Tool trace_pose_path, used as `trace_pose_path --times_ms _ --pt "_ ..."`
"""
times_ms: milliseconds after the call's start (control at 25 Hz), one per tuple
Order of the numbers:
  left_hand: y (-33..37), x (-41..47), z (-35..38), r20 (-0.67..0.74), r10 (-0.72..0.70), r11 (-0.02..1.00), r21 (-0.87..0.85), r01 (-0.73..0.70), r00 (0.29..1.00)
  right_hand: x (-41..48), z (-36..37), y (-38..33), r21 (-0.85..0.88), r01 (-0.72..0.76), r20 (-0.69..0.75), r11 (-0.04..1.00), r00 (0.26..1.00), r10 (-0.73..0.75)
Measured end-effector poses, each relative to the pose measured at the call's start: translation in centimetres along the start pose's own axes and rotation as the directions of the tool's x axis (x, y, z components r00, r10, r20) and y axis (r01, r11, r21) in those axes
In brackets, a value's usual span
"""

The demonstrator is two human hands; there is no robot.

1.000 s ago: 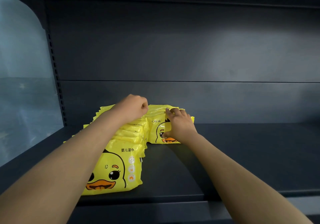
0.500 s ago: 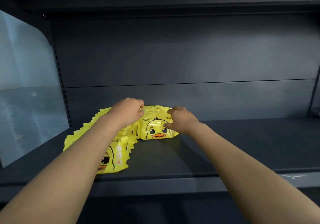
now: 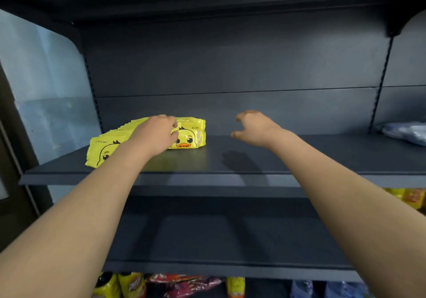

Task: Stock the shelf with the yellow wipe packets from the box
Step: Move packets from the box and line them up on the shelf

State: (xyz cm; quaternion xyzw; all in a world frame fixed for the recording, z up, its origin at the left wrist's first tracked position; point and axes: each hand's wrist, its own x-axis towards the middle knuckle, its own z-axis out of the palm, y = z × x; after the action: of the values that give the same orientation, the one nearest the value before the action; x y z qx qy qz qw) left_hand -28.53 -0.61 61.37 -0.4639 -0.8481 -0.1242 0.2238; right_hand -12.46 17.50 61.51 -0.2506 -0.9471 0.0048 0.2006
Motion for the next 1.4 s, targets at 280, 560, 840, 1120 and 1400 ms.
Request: trace_pose_path --times_ms 280,560,840,1120,1400 --pt "6.3 -8.3 -1.1 0.018 -0.002 0.999 -0.038 0.003 1.0 -11.1 -2.5 3.3 0.034 -0.055 0.047 0.998 0.997 0.054" --pt "10.9 -17.7 1.7 0.106 0.044 0.993 -0.112 -0.032 0.993 -22.2 0.5 5.5 0.029 -0.116 0.162 0.993 0.981 0.11" --pt "16.7 -26.2 8.7 0.285 0.068 0.983 -0.185 -0.015 0.956 -33.4 8.8 9.6 0.062 -0.217 0.377 0.974 0.909 0.178" --pt "23.5 -32.2 21.7 0.518 0.059 0.972 -0.223 0.069 0.853 -40.6 21.5 16.5 0.062 -0.274 0.622 0.96 0.762 0.177" --pt "28.9 -38.4 35.5 0.775 -0.058 0.96 -0.131 0.249 0.629 -45.1 34.5 22.9 0.025 -0.368 0.856 0.93 0.488 0.17"
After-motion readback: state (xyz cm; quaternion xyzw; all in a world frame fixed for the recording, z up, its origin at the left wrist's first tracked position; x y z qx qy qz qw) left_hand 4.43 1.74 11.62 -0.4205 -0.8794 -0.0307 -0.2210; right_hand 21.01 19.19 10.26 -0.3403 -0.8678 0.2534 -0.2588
